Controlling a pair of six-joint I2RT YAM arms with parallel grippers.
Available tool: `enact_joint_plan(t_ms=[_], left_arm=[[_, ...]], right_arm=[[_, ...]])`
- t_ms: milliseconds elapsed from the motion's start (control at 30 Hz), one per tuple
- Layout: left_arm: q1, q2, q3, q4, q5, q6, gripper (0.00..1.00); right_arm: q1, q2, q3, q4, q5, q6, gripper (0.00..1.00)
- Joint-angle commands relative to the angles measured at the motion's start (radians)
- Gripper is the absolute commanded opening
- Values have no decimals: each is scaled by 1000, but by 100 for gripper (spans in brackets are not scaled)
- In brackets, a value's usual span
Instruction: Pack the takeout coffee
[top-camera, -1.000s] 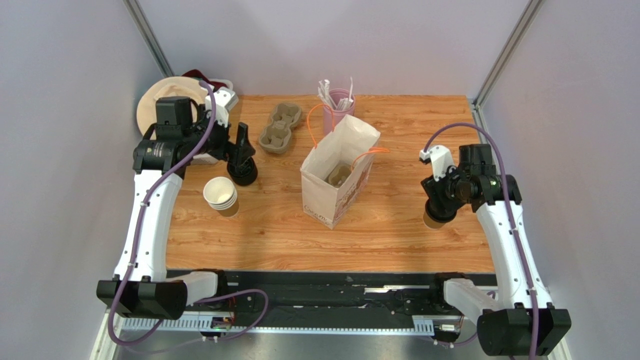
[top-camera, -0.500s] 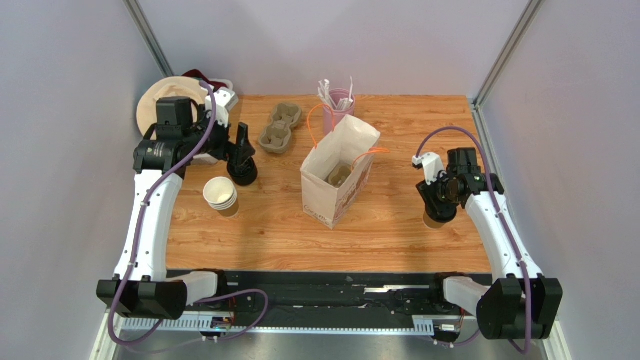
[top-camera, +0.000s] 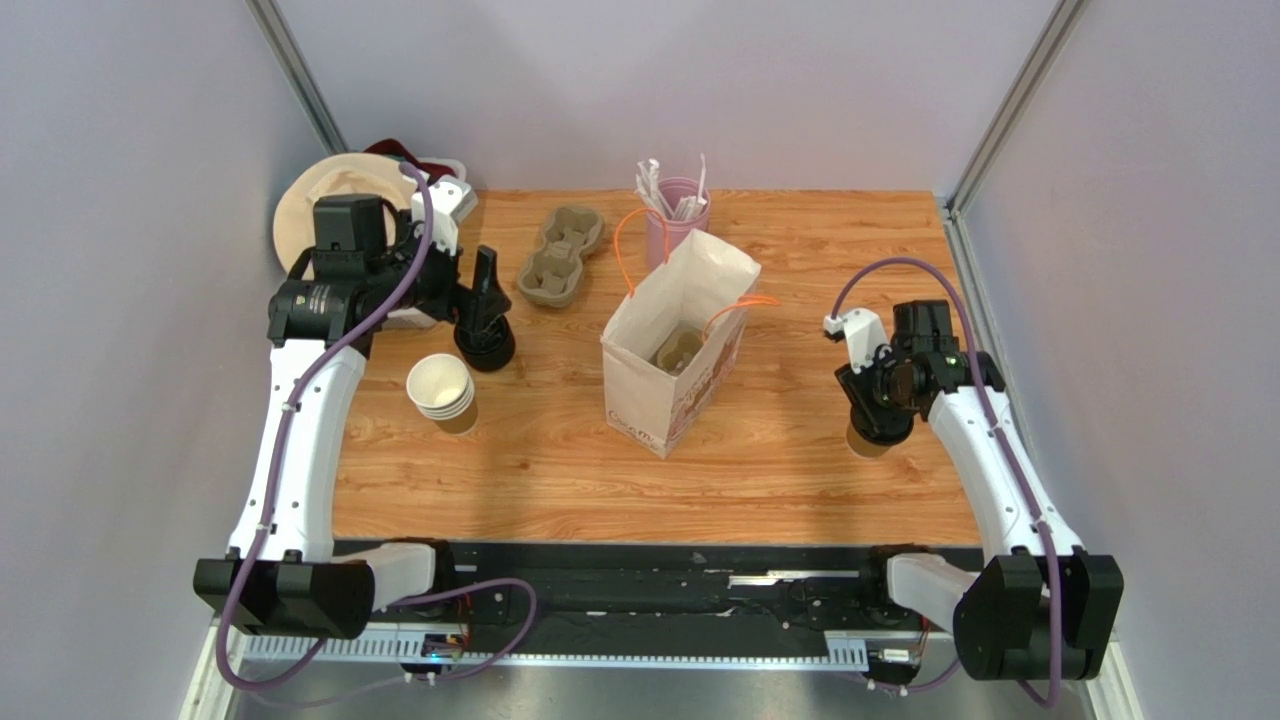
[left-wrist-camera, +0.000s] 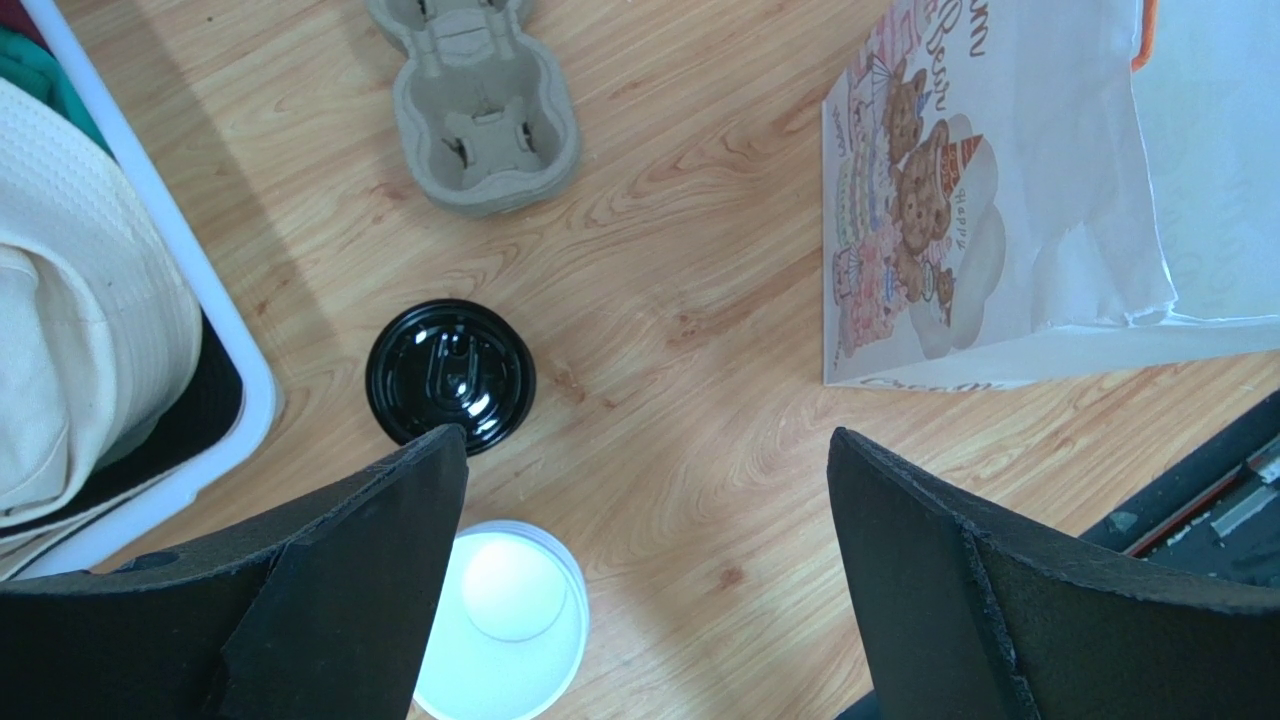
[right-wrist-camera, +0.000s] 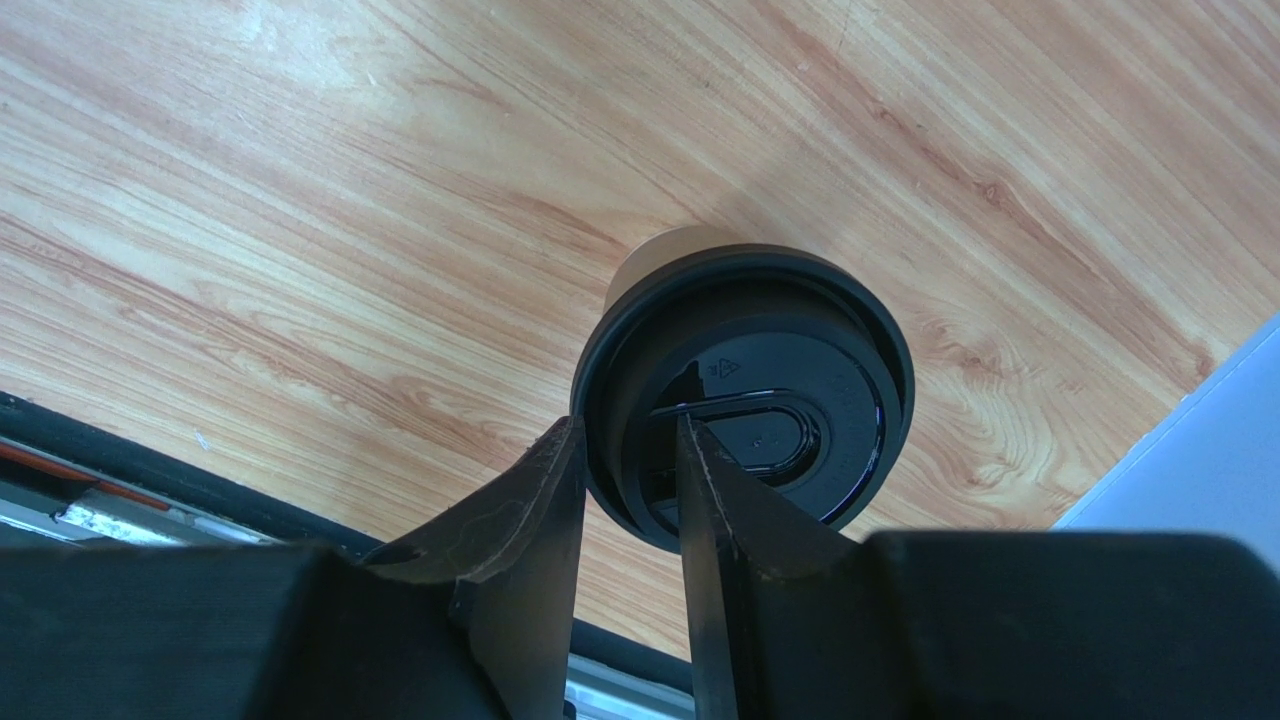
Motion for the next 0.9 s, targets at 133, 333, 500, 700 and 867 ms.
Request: enact_joint_plan(t_ms=[133,333,500,700,867], left_arm=[[7,-2,0,26,20,-14,99],[7,-2,-4,27,24,-16,99],[7,-7,-8,29,25,-16,99],[7,-11,-14,33,28,-17,99],[7,-11,-16,35,27,-17,99]], right_arm=[[-2,-21,-25,17,27,0,28],[-4,-5,-36,26,44,3,18],[-1,12,-34,21,44,2,4],[-4,-2,37,-22,21,5,0],[-2,-23,157,-91,14,3,0]])
